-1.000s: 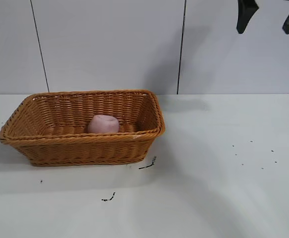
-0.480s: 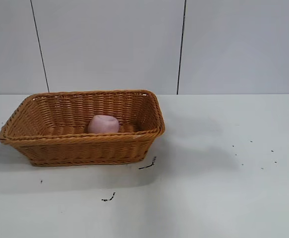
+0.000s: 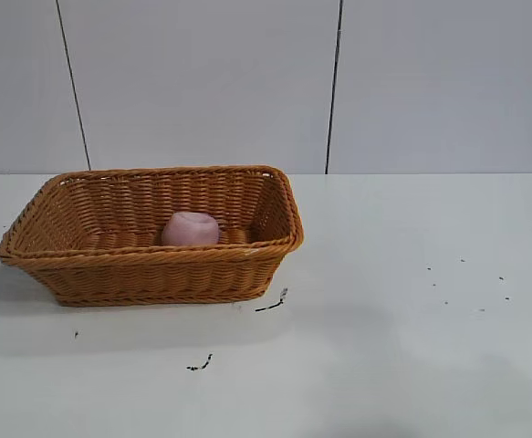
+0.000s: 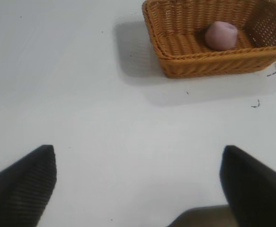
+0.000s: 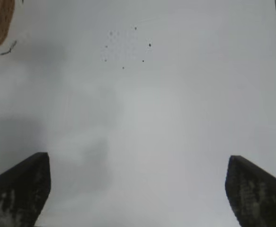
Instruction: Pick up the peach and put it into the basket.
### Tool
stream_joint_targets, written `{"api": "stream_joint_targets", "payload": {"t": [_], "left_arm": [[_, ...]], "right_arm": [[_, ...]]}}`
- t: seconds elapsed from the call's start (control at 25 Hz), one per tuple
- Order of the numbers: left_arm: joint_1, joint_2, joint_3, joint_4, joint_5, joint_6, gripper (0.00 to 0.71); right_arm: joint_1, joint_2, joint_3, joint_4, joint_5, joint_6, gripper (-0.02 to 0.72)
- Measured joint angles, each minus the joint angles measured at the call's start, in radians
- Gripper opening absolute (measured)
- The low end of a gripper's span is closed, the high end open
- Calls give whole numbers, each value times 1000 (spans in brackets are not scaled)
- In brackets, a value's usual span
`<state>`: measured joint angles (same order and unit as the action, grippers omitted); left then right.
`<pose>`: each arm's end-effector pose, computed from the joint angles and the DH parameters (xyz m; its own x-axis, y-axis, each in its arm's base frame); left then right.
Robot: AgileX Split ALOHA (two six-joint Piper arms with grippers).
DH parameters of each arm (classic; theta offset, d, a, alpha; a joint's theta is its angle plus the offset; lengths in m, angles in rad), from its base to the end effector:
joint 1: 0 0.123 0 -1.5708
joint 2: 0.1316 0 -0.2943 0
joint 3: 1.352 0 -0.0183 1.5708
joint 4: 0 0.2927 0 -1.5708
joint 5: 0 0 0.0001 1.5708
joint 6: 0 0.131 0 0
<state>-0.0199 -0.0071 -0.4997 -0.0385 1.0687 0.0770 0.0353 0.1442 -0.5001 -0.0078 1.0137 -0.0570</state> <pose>0.0566 -0.0056 0.2786 -0.4530 0.0674 -0.8890 0.0765 0.9964 0.0366 0.0836 0.0021 0.2743 -0.5370 -0.0801 -0.8398 -0.0626 0.9965 -0.0550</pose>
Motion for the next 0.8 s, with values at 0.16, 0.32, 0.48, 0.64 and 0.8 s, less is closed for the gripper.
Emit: {"api": "stream_joint_targets", "payload": {"t": [0.16, 0.32, 0.48, 0.64, 0.8], "left_arm": [[0, 0, 0, 0, 0, 0, 692], [0, 0, 0, 0, 0, 0, 692], [0, 0, 0, 0, 0, 0, 692], [0, 0, 0, 0, 0, 0, 692], [0, 0, 0, 0, 0, 0, 692]], "right_arm": [[0, -77, 0, -1, -1, 0, 689], [0, -144, 0, -1, -1, 0, 689], [0, -149, 0, -1, -1, 0, 689], [0, -149, 0, -1, -1, 0, 689], [0, -149, 0, -1, -1, 0, 689]]}}
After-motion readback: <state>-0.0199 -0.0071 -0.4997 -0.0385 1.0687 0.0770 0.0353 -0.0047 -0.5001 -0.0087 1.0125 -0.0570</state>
